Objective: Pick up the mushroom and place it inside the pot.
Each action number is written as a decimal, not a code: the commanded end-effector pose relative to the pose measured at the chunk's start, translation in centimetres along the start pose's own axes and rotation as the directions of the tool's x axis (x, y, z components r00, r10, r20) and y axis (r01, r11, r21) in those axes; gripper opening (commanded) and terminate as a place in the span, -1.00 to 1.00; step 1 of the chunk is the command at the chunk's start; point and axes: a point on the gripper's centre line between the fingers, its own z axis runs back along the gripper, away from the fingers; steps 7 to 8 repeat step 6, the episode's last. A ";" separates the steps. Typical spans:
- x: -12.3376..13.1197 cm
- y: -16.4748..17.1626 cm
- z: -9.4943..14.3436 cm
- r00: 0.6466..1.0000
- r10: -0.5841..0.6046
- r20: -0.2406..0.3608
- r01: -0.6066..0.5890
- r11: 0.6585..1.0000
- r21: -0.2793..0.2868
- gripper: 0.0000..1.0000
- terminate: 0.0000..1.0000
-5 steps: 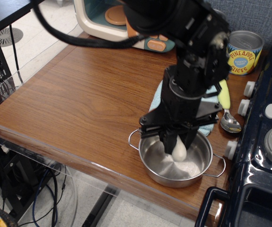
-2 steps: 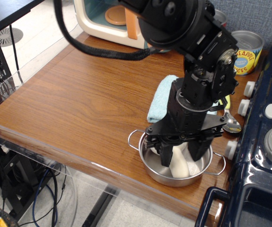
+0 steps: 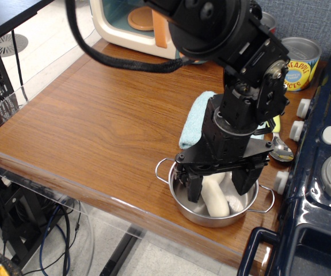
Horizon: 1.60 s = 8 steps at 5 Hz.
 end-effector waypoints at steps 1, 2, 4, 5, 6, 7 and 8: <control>1.1 1.3 6.2 0.996 0.054 0.069 -0.044 0.989 -0.144 1.00 -1.00; 2.1 2.3 7.9 0.997 0.074 -0.010 -0.075 0.974 -0.212 1.00 -1.00; 2.1 2.3 7.9 0.997 0.074 -0.010 -0.075 0.974 -0.212 1.00 -1.00; 2.1 2.3 7.9 0.997 0.074 -0.010 -0.075 0.974 -0.212 1.00 -1.00; 2.1 2.3 7.9 0.997 0.074 -0.010 -0.075 0.974 -0.212 1.00 1.00; 2.1 2.3 7.9 0.997 0.074 -0.010 -0.075 0.974 -0.212 1.00 1.00; 2.1 2.3 7.9 0.997 0.074 -0.010 -0.075 0.974 -0.212 1.00 1.00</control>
